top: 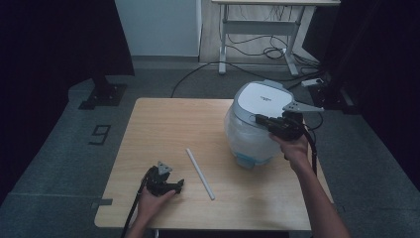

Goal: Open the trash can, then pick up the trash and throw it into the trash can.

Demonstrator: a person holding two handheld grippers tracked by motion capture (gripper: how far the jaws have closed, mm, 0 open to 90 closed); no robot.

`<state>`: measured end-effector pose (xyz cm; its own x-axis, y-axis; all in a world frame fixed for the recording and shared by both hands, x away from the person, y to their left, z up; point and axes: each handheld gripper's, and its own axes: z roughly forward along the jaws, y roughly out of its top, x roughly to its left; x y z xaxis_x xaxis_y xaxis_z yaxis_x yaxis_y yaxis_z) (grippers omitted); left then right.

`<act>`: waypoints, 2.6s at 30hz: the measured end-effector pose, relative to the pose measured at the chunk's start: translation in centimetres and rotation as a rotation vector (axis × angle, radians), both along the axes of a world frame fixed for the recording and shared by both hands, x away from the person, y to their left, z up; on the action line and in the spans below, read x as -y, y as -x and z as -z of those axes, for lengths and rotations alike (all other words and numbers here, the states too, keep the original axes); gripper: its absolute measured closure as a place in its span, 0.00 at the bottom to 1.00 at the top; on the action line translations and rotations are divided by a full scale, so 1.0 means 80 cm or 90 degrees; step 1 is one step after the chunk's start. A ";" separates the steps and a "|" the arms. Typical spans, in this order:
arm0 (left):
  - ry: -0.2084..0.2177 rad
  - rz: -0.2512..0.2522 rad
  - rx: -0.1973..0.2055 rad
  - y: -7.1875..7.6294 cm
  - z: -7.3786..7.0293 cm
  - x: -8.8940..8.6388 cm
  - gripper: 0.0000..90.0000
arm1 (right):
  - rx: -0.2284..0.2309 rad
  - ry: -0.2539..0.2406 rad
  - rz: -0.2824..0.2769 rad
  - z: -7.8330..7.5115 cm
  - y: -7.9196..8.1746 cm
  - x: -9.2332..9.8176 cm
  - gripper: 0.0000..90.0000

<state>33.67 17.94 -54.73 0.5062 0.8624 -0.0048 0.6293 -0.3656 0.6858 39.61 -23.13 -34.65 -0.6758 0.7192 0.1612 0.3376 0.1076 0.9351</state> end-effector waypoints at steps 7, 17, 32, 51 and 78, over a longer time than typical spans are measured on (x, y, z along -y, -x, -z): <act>-0.001 0.001 0.000 0.000 0.000 0.000 0.15 | -0.003 0.003 -0.005 0.000 0.001 -0.001 1.00; 0.002 0.000 0.001 -0.001 0.000 0.001 0.15 | 0.026 0.005 0.009 -0.007 0.020 0.009 1.00; 0.002 -0.003 0.001 0.000 0.000 0.001 0.15 | 0.070 -0.008 0.027 0.047 0.100 0.082 0.79; 0.001 -0.004 0.001 0.000 0.000 0.001 0.16 | -0.007 0.012 0.054 0.172 0.114 0.102 0.49; 0.070 0.031 -0.007 -0.007 -0.038 0.045 0.16 | -0.049 0.013 0.072 0.202 0.115 0.108 0.48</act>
